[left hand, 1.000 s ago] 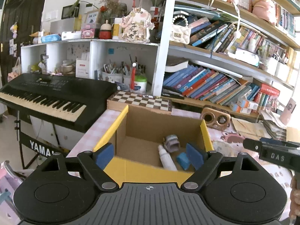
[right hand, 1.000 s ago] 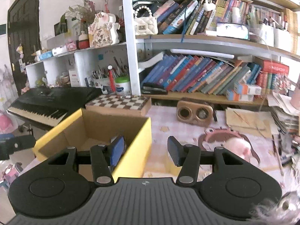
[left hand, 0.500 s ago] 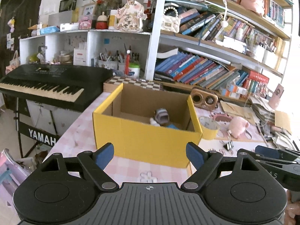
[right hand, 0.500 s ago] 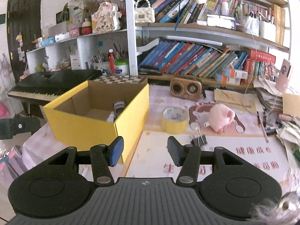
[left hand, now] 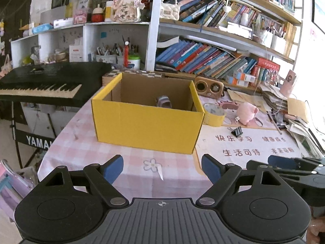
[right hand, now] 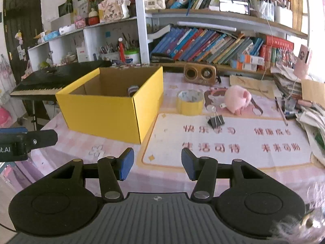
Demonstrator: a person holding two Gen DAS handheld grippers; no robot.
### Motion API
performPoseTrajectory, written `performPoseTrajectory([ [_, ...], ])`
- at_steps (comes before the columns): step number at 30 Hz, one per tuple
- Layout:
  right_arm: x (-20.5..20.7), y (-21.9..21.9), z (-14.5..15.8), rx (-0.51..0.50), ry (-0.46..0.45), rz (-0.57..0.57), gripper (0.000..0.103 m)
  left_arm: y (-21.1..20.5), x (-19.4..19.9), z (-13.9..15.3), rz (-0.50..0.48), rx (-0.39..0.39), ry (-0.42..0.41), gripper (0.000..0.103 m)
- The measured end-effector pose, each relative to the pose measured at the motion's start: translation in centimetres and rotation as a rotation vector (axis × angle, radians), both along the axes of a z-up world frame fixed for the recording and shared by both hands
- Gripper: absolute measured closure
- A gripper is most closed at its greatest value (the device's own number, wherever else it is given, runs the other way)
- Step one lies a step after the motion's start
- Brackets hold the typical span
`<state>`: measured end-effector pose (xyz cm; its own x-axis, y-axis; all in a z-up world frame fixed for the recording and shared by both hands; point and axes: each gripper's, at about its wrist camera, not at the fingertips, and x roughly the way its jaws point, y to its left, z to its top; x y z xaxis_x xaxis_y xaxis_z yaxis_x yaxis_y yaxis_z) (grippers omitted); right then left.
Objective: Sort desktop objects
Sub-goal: 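Withdraw both tools from the box back toward the table, then move both tools toward the black binder clip and yellow tape roll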
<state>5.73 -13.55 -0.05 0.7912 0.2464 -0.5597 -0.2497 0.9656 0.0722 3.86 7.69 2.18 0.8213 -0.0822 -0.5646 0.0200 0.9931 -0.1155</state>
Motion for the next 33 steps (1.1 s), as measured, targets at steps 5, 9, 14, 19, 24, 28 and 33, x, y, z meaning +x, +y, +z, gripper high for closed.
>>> performPoseTrajectory([
  [5,-0.7,-0.1,-0.4,-0.004,0.031,-0.005,0.053,0.1,-0.4,-0.5,0.003,-0.030,0.029,0.017],
  [9,-1.0,-0.3,-0.6,-0.010,0.050,-0.010,0.051,-0.1,-0.4,-1.1,-0.002,-0.040,0.061,0.017],
  [14,-1.5,-0.7,-1.0,-0.019,0.071,-0.025,0.050,-0.8,-0.3,-1.6,-0.039,-0.041,0.085,0.017],
  [19,-2.0,-1.5,-1.5,-0.029,0.100,-0.057,0.047,-1.9,0.2,-2.1,-0.087,-0.044,0.108,0.017],
  [24,-2.2,-2.6,-2.0,-0.034,0.121,-0.106,0.044,-3.1,0.8,-2.6,-0.141,-0.047,0.129,0.017],
  [28,-2.0,-3.5,-2.2,-0.036,0.134,-0.142,0.042,-4.1,1.5,-2.9,-0.180,-0.050,0.142,0.017],
  [33,-1.6,-4.7,-2.4,-0.043,0.148,-0.176,0.041,-5.7,2.5,-3.3,-0.223,-0.056,0.159,0.017],
])
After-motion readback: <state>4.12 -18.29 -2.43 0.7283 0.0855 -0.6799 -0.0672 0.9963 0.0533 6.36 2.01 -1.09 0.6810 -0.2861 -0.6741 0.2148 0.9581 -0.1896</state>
